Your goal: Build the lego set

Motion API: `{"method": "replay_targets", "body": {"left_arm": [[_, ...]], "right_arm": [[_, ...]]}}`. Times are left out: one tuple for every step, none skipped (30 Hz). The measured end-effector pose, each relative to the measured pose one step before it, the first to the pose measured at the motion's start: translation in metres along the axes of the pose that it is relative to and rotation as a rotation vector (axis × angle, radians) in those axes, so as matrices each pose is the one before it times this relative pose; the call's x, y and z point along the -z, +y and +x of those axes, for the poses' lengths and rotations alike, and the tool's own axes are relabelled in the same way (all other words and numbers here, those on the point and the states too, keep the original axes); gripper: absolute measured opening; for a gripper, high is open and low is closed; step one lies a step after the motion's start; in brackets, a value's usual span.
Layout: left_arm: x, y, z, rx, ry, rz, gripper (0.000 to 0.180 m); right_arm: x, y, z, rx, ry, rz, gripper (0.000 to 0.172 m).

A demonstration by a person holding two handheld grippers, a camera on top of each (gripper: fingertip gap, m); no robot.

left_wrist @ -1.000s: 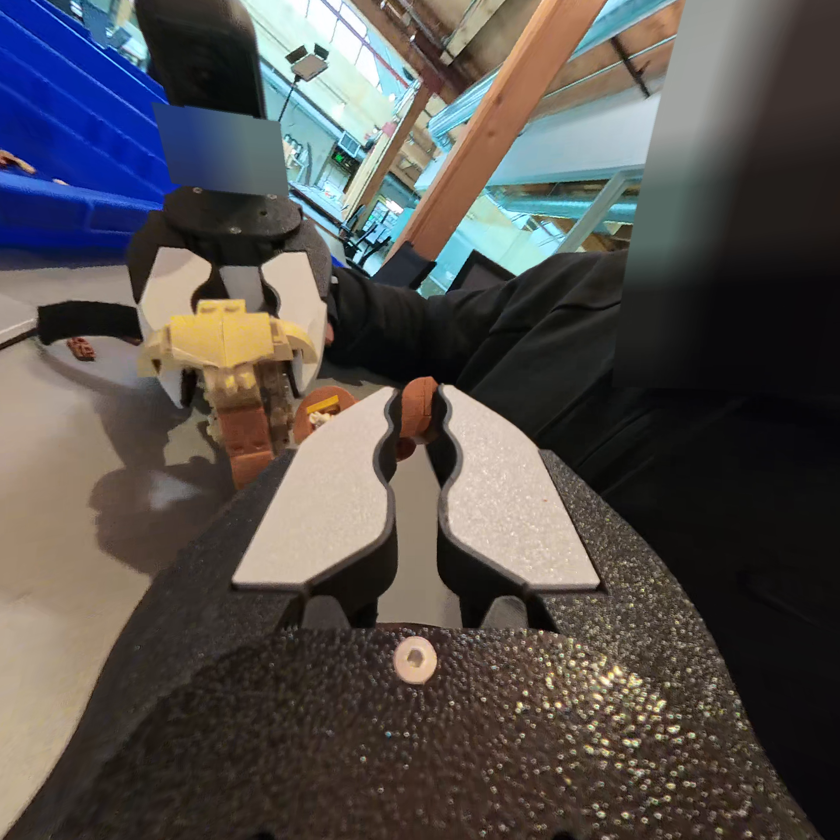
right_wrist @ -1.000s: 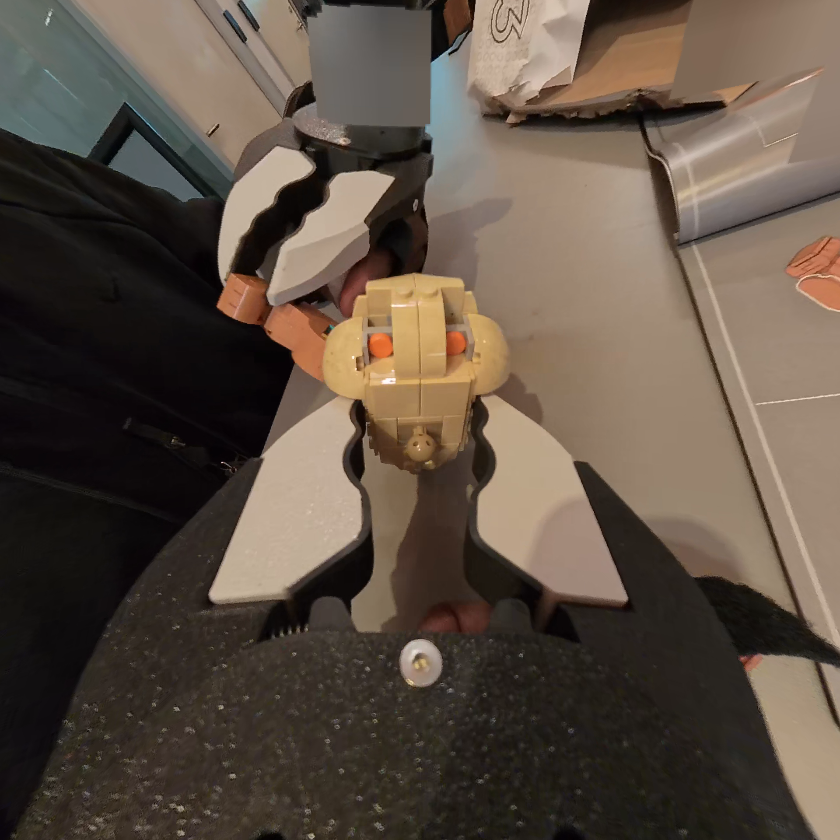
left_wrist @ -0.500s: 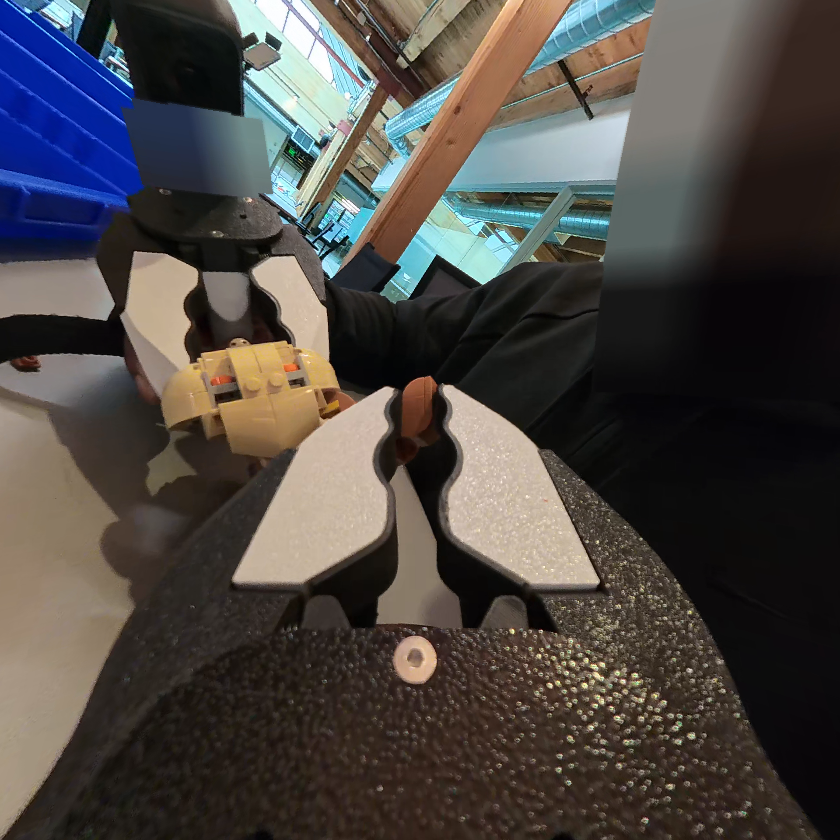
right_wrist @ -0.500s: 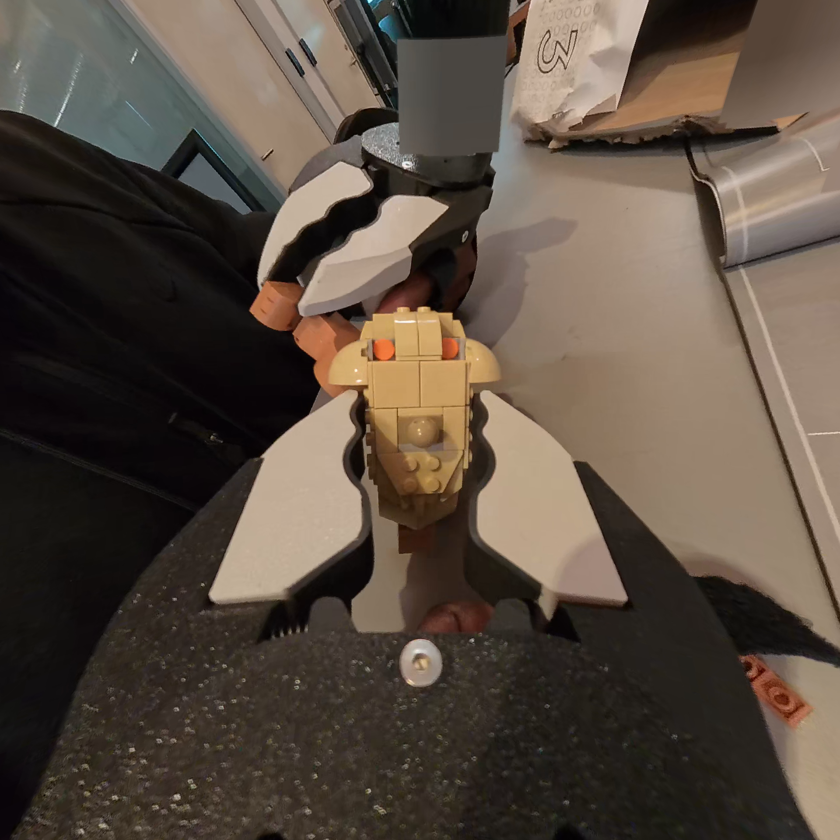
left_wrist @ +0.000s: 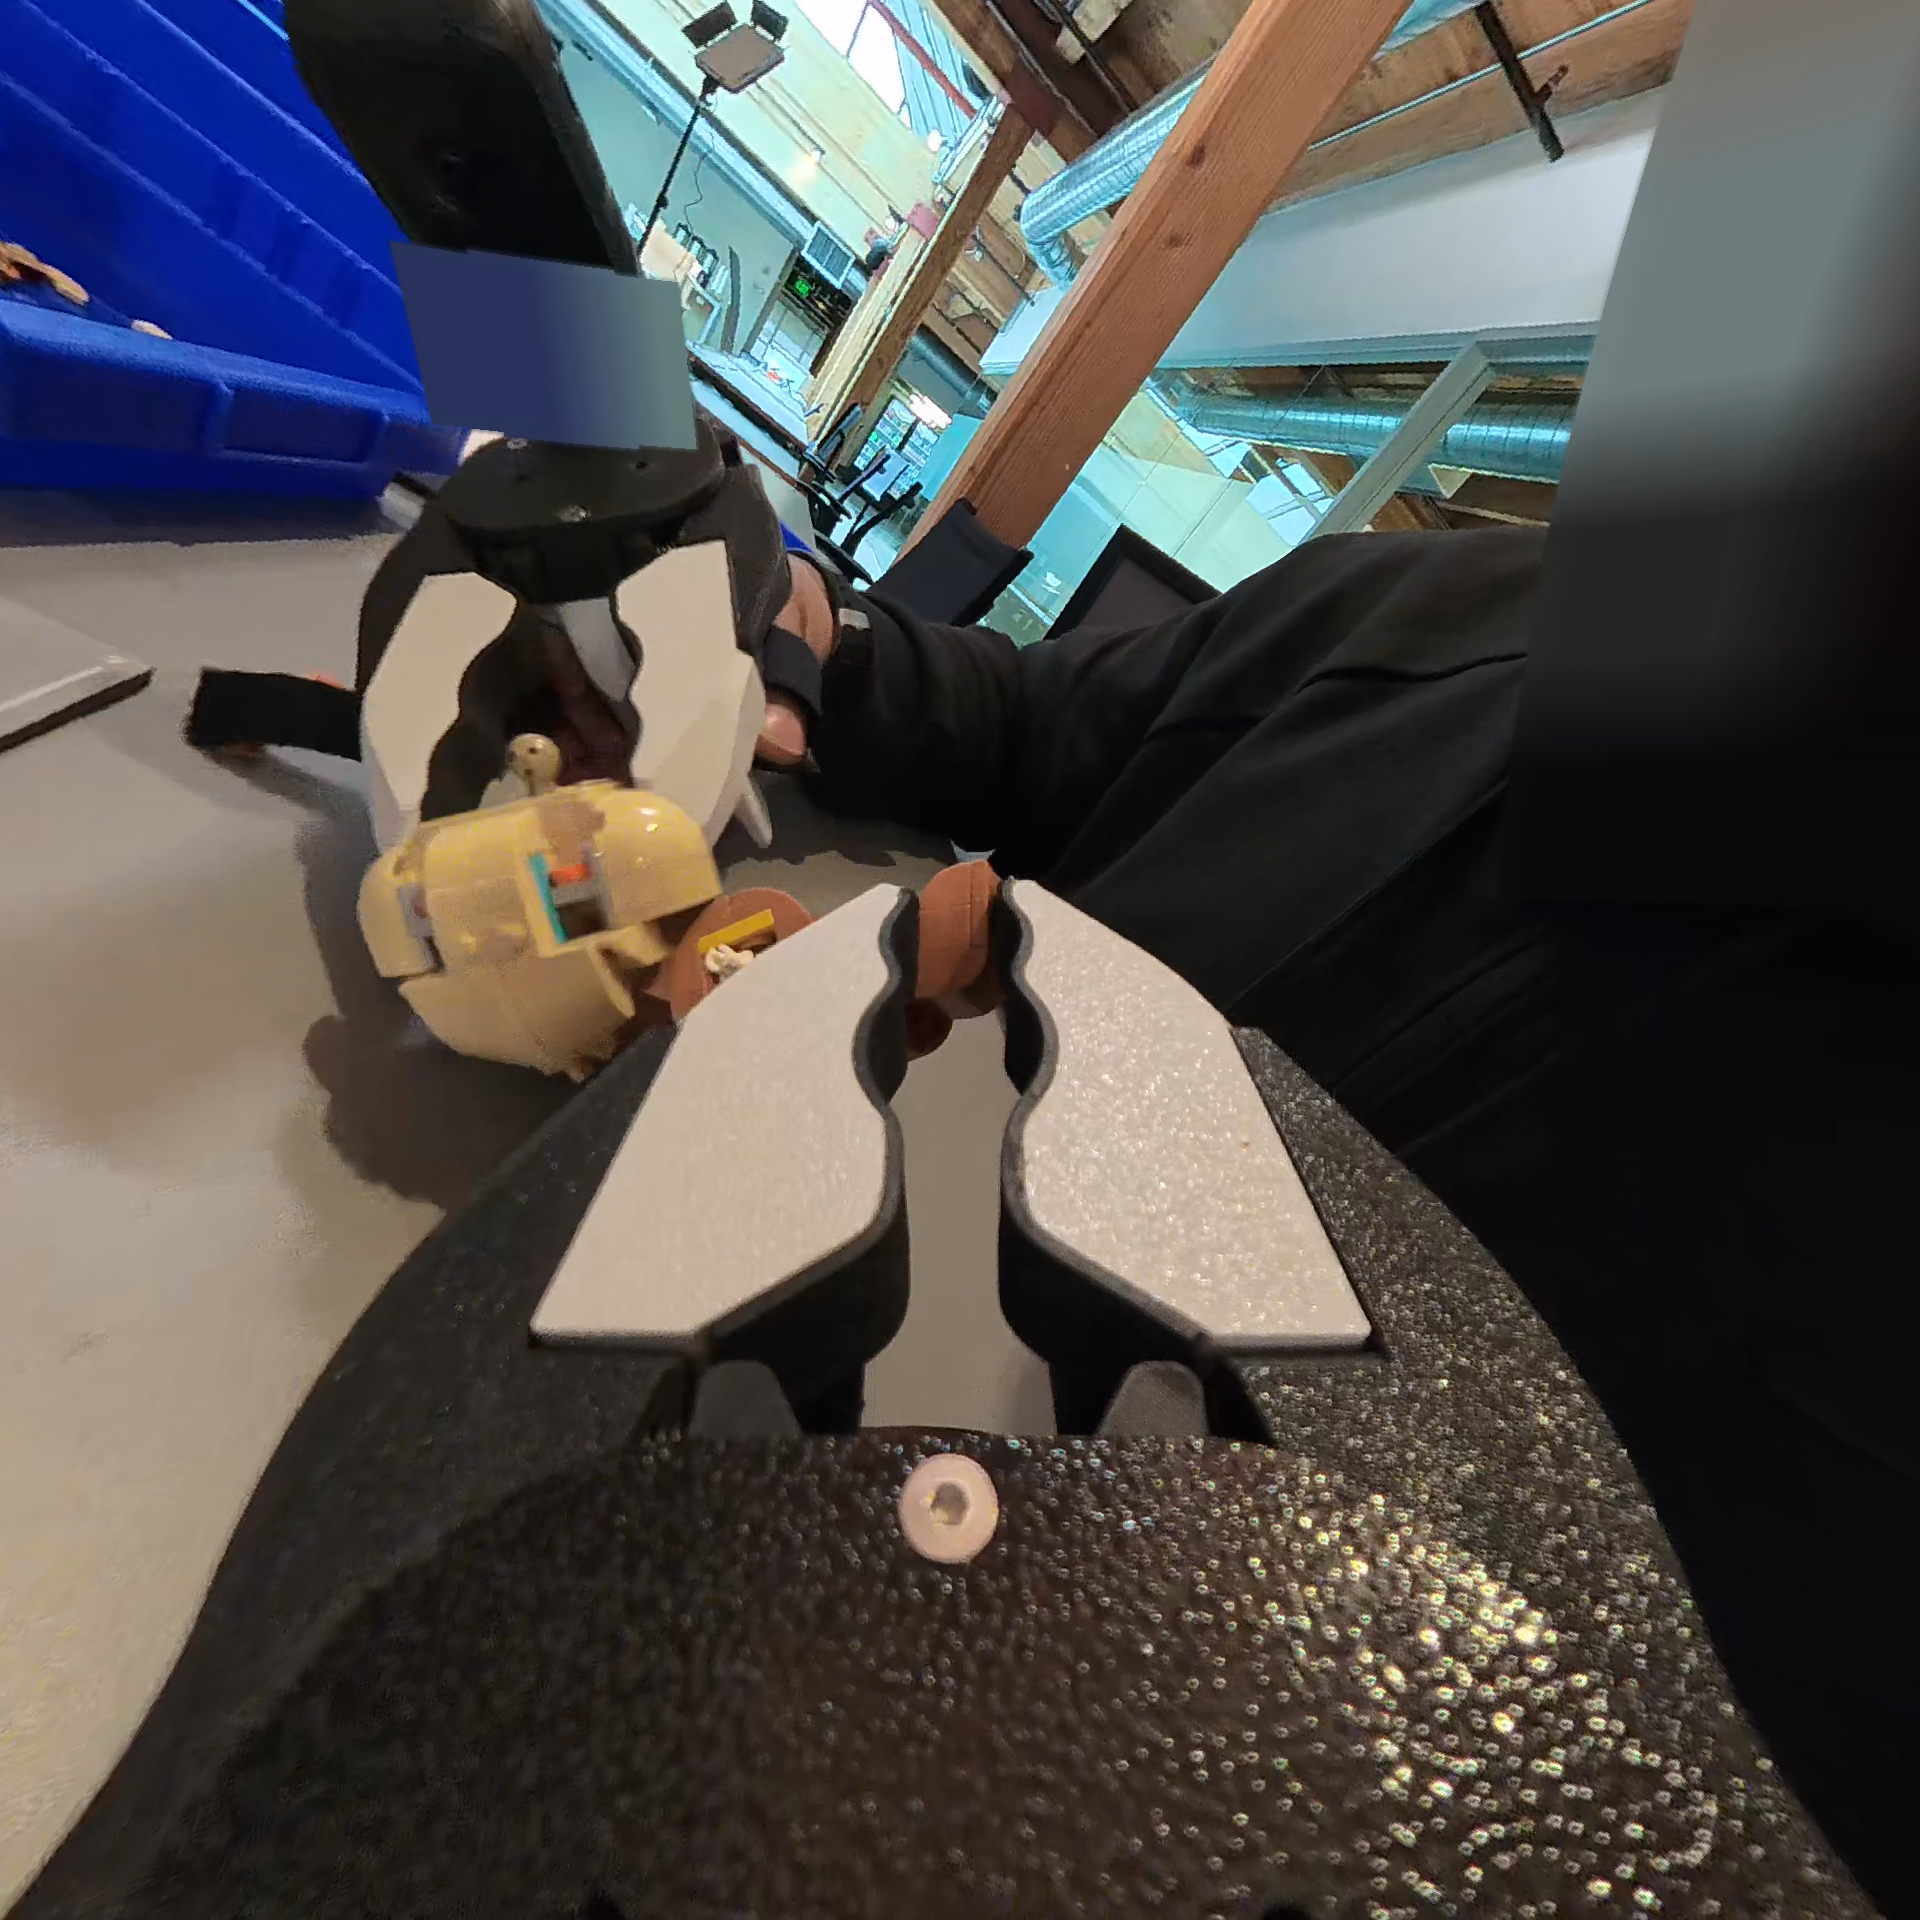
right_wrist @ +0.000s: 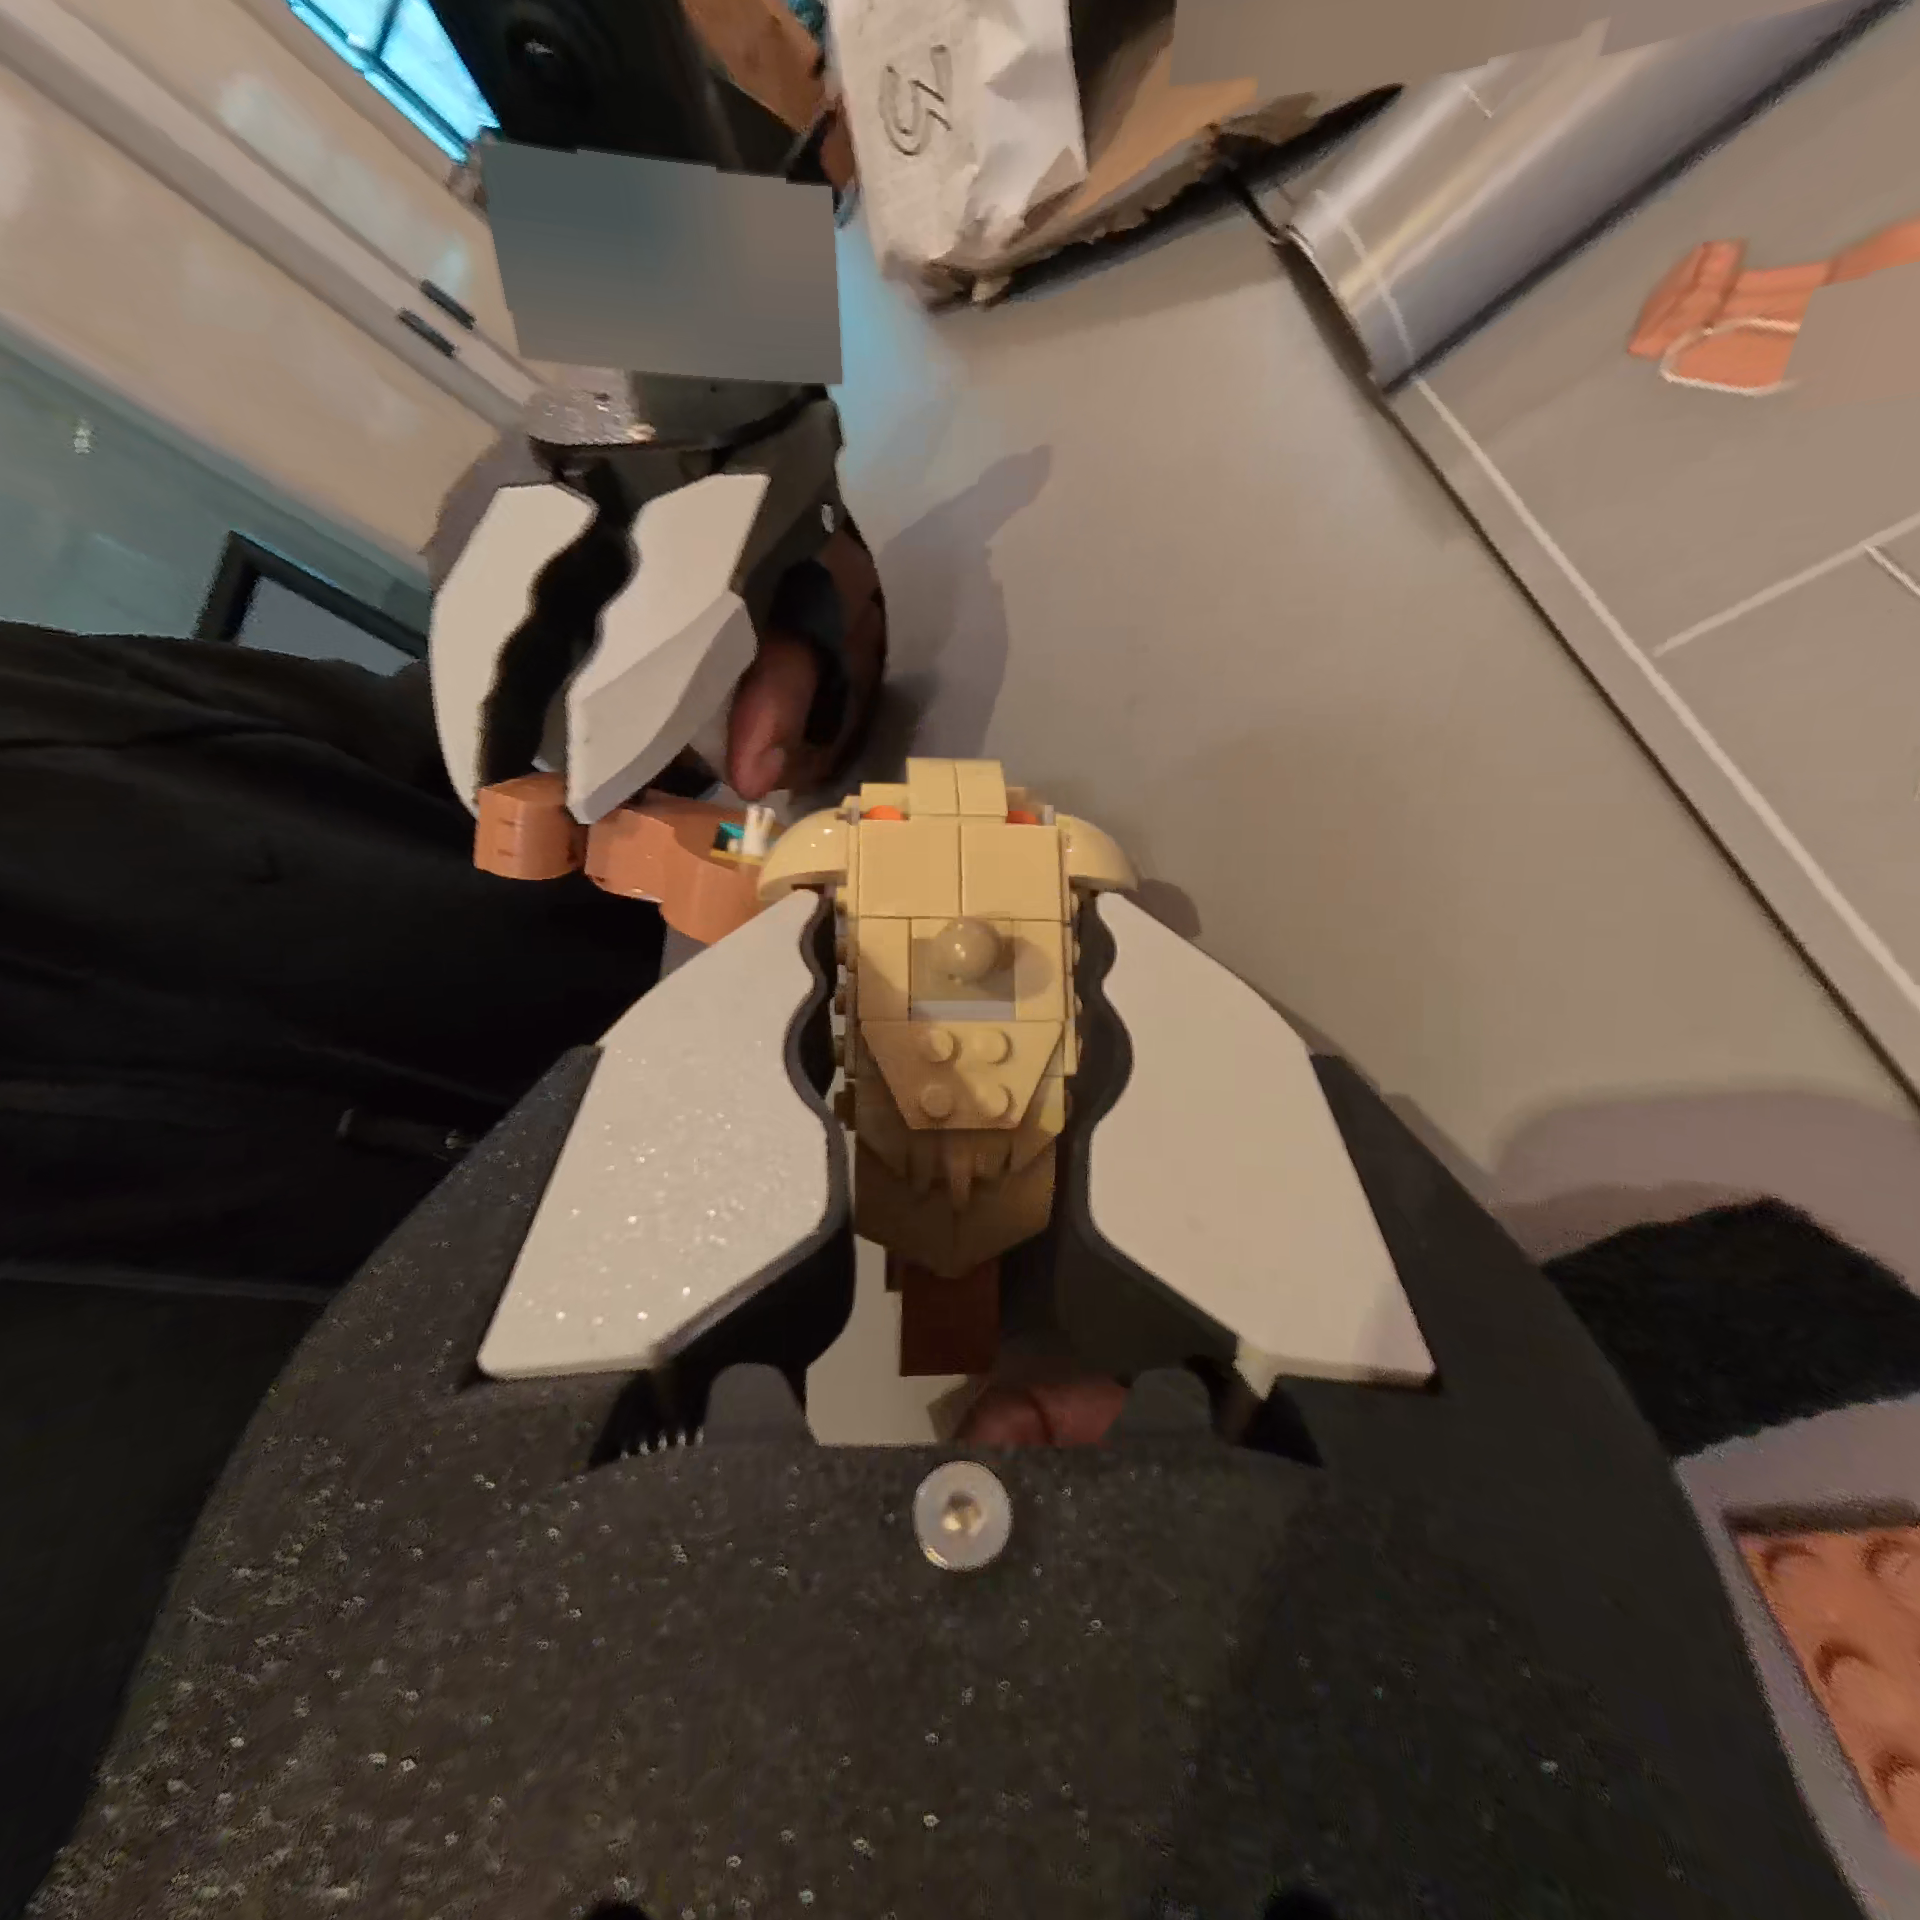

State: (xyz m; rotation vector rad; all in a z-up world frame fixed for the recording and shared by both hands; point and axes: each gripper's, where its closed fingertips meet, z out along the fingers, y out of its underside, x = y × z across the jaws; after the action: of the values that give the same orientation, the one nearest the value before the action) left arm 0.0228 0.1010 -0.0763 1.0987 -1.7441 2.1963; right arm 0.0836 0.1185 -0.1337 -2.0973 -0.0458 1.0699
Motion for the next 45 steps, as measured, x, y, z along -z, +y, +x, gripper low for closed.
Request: {"method": "replay_targets", "body": {"left_arm": [[-0.00063, 0.00062, -0.00069, 0.0001, -0.0041, -0.0042, 0.013], [-0.00044, 0.00044, -0.00046, -0.0005, -0.0031, -0.0031, 0.013], [-0.00047, 0.00033, -0.00043, -0.0007, -0.0033, -0.0029, 0.013], [-0.00024, 0.00043, -0.00040, -0.0007, -0.0027, -0.0021, 0.013], [-0.00017, 0.00017, -0.00012, -0.0013, -0.0020, -0.0008, 0.013], [-0.00011, 0.00008, -0.00009, -0.0017, -0.0013, -0.0003, 0.013], [0.00005, 0.00003, -0.00004, -0.0012, -0.0007, 0.0005, 0.013], [0.00006, -0.00016, -0.00009, -0.0005, -0.0012, 0.0018, 0.013], [0.00032, -0.00022, -0.00014, -0.0004, -0.0010, 0.0025, 0.013], [0.00029, -0.00038, 0.00010, -0.0009, 0.0001, 0.0035, 0.013], [0.00046, -0.00048, 0.00008, -0.0008, -0.0001, 0.0042, 0.013], [0.00048, -0.00061, 0.00016, -0.0004, 0.0012, 0.0045, 0.013], [0.00048, -0.00055, 0.00027, 0.0000, 0.0022, 0.0047, 0.013], [0.00056, -0.00068, 0.00024, 0.0002, 0.0016, 0.0047, 0.013], [0.00054, -0.00065, 0.00030, 0.0004, 0.0025, 0.0051, 0.013], [0.00056, -0.00088, 0.00029, 0.0000, 0.0024, 0.0060, 0.013], [0.00075, -0.00093, 0.00018, -0.0005, 0.0017, 0.0071, 0.013], [0.00079, -0.00116, 0.00028, -0.0007, 0.0017, 0.0084, 0.013], [0.00091, -0.00128, 0.00022, 0.0001, 0.0017, 0.0092, 0.013], [0.00095, -0.00132, 0.00012, 0.0011, 0.0017, 0.0094, 0.013], [0.00081, -0.00146, -0.00008, 0.0017, 0.0015, 0.0093, 0.013], [0.00073, -0.00129, -0.00029, 0.0019, 0.0011, 0.0080, 0.013], [0.00047, -0.00130, -0.00034, 0.0000, 0.0001, 0.0077, 0.013], [0.00015, -0.00136, -0.00045, -0.0021, -0.0008, 0.0074, 0.013], [-0.00015, -0.00127, -0.00047, -0.0025, -0.0008, 0.0073, 0.013], [-0.00064, -0.00119, -0.00031, -0.0012, 0.0009, 0.0065, 0.013], [-0.00115, -0.00105, -0.00001, 0.0008, 0.0042, 0.0065, 0.013], [-0.00145, -0.00131, 0.00043, 0.0027, 0.0074, 0.0091, 0.013], [-0.00162, -0.00131, 0.00097, 0.0050, 0.0115, 0.0112, 0.013], [-0.00173, -0.00147, 0.00153, 0.0077, 0.0154, 0.0126, 0.013], [-0.00153, -0.00143, 0.00168, 0.0105, 0.0169, 0.0144, 0.013], [-0.00160, -0.00152, 0.00169, 0.0127, 0.0172, 0.0167, 0.013], [-0.00154, -0.00149, 0.00184, 0.0145, 0.0179, 0.0179, 0.013], [-0.00145, -0.00115, 0.00173, 0.0151, 0.0177, 0.0157, 0.013], [-0.00155, -0.00060, 0.00149, 0.0136, 0.0158, 0.0124, 0.013], [-0.00138, -0.00027, 0.00130, 0.0101, 0.0131, 0.0088, 0.013], [-0.00139, 0.00003, 0.00113, 0.0071, 0.0113, 0.0061, 0.013], [-0.00130, 0.00012, 0.00099, 0.0049, 0.0100, 0.0047, 0.013], [-0.00125, 0.00020, 0.00095, 0.0049, 0.0098, 0.0041, 0.013], [-0.00104, 0.00015, 0.00095, 0.0055, 0.0098, 0.0036, 0.013], [-0.00101, 0.00002, 0.00079, 0.0056, 0.0092, 0.0038, 0.013], [-0.00091, 0.00022, 0.00053, 0.0057, 0.0079, 0.0019, 0.013], [-0.00091, 0.00061, 0.00031, 0.0054, 0.0062, -0.0002, 0.013], [-0.00071, 0.00074, 0.00025, 0.0051, 0.0055, -0.0013, 0.013], [-0.00064, 0.00067, 0.00029, 0.0052, 0.0060, -0.0021, 0.013]], "right_arm": [[0.00125, 0.00063, 0.00167, -0.0186, 0.0095, 0.0059, 0.044], [0.00143, 0.00030, 0.00166, -0.0144, 0.0116, 0.0036, 0.044], [0.00128, 0.00036, 0.00123, -0.0025, 0.0116, 0.0001, 0.044], [0.00117, 0.00026, 0.00076, 0.0003, 0.0080, -0.0023, 0.044], [0.00083, 0.00042, 0.00108, -0.0035, 0.0089, -0.0049, 0.044], [0.00055, 0.00026, 0.00136, -0.0058, 0.0086, -0.0039, 0.044], [0.00029, 0.00042, 0.00162, -0.0038, 0.0092, -0.0043, 0.044], [0.00011, 0.00115, 0.00259, -0.0008, 0.0141, -0.0084, 0.045], [-0.00012, 0.00197, 0.00342, 0.0012, 0.0179, -0.0134, 0.045], [-0.00007, 0.00212, 0.00286, 0.0039, 0.0133, -0.0149, 0.045], [0.00025, 0.00084, 0.00101, 0.0053, 0.0033, -0.0073, 0.048], [0.00059, 0.00002, 0.00019, 0.0063, 0.0017, -0.0028, 0.048], [0.00073, -0.00006, 0.00030, 0.0126, 0.0066, -0.0041, 0.048], [0.00076, 0.00009, 0.00006, 0.0186, 0.0083, -0.0046, 0.048], [0.00106, 0.00018, 0.00010, 0.0212, 0.0103, -0.0067, 0.050], [0.00142, 0.00014, 0.00004, 0.0260, 0.0132, -0.0062, 0.051], [0.00219, -0.00006, 0.00003, 0.0320, 0.0164, -0.0056, 0.052], [0.00307, -0.00028, -0.00009, 0.0366, 0.0176, -0.0051, 0.052], [0.00356, -0.00058, -0.00080, 0.0380, 0.0138, -0.0028, 0.052], [0.00411, -0.00112, -0.00165, 0.0376, 0.0081, 0.0010, 0.052], [0.00430, -0.00132, -0.00118, 0.0372, 0.0117, 0.0024, 0.052], [0.00465, -0.00180, 0.00014, 0.0422, 0.0205, 0.0046, 0.052], [0.00488, -0.00302, -0.00028, 0.0552, 0.0201, 0.0128, 0.052], [0.00491, -0.00444, -0.00262, 0.0654, 0.0090, 0.0238, 0.051], [0.00432, -0.00568, -0.00459, 0.0639, -0.0021, 0.0312, 0.050], [0.00277, -0.00634, -0.00587, 0.0543, -0.0096, 0.0321, 0.047], [0.00096, -0.00622, -0.00690, 0.0448, -0.0177, 0.0287, 0.046], [-0.00072, -0.00547, -0.00746, 0.0395, -0.0206, 0.0229, 0.045], [-0.00208, -0.00408, -0.00684, 0.0381, -0.0169, 0.0146, 0.044], [-0.00282, -0.00241, -0.00594, 0.0382, -0.0129, 0.0056, 0.044], [-0.00301, -0.00135, -0.00502, 0.0368, -0.0084, 0.0003, 0.045], [-0.00265, -0.00113, -0.00372, 0.0328, -0.0032, 0.0005, 0.045], [-0.00214, -0.00130, -0.00291, 0.0270, -0.0004, 0.0038, 0.045], [-0.00152, -0.00160, -0.00229, 0.0183, -0.0011, 0.0077, 0.046], [-0.00101, -0.00164, -0.00146, 0.0089, -0.0008, 0.0092, 0.046], [-0.00074, -0.00178, -0.00064, 0.0030, 0.0021, 0.0109, 0.046], [-0.00062, -0.00179, -0.00031, 0.0002, 0.0023, 0.0117, 0.046], [-0.00049, -0.00159, -0.00087, 0.0002, -0.0020, 0.0112, 0.046], [-0.00045, -0.00165, -0.00120, 0.0018, -0.0027, 0.0118, 0.046], [-0.00050, -0.00139, -0.00069, 0.0027, 0.0008, 0.0101, 0.045], [-0.00070, -0.00079, -0.00078, 0.0020, 0.0001, 0.0067, 0.044], [-0.00078, -0.00028, -0.00089, -0.0003, -0.0021, 0.0038, 0.043], [-0.00104, 0.00046, -0.00084, -0.0033, -0.0031, 0.0012, 0.041], [-0.00116, 0.00062, -0.00079, -0.0058, -0.0035, 0.0004, 0.039], [-0.00125, 0.00077, -0.00052, -0.0066, -0.0020, 0.0008, 0.037]]}}
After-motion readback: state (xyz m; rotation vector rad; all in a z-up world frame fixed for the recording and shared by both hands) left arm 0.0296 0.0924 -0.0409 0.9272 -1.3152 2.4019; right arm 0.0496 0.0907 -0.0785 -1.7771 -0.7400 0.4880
